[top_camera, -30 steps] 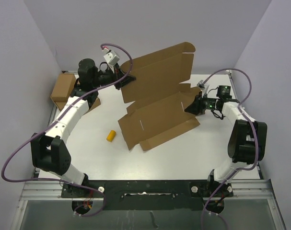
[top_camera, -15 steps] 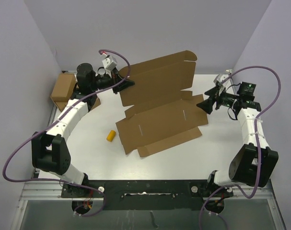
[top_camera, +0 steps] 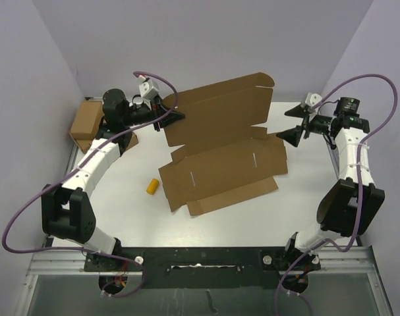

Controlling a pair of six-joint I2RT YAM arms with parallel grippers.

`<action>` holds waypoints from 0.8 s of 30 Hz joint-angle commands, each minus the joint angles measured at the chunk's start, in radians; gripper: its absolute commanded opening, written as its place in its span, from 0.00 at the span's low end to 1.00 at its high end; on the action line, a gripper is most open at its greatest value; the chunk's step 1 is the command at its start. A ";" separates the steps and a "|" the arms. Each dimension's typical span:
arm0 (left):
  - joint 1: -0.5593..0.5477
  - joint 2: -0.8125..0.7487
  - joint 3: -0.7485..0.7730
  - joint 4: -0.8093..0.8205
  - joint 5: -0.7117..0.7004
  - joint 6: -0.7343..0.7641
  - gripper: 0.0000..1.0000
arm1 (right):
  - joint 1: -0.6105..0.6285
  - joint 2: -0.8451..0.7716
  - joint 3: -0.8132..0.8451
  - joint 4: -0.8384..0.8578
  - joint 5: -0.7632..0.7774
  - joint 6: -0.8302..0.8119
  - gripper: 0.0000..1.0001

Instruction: Fold the paper box

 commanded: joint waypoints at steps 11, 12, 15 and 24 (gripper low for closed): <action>0.006 -0.077 -0.012 0.126 0.059 -0.025 0.00 | 0.026 0.260 0.294 -0.150 -0.001 -0.121 0.56; 0.006 -0.078 -0.014 0.135 0.063 -0.030 0.00 | 0.037 0.276 0.298 -0.140 0.007 -0.121 0.48; 0.007 -0.081 -0.018 0.144 0.064 -0.034 0.00 | 0.076 0.312 0.319 -0.153 0.017 -0.137 0.30; 0.006 -0.078 -0.027 0.184 0.070 -0.060 0.00 | 0.105 0.276 0.180 -0.058 0.024 -0.143 0.18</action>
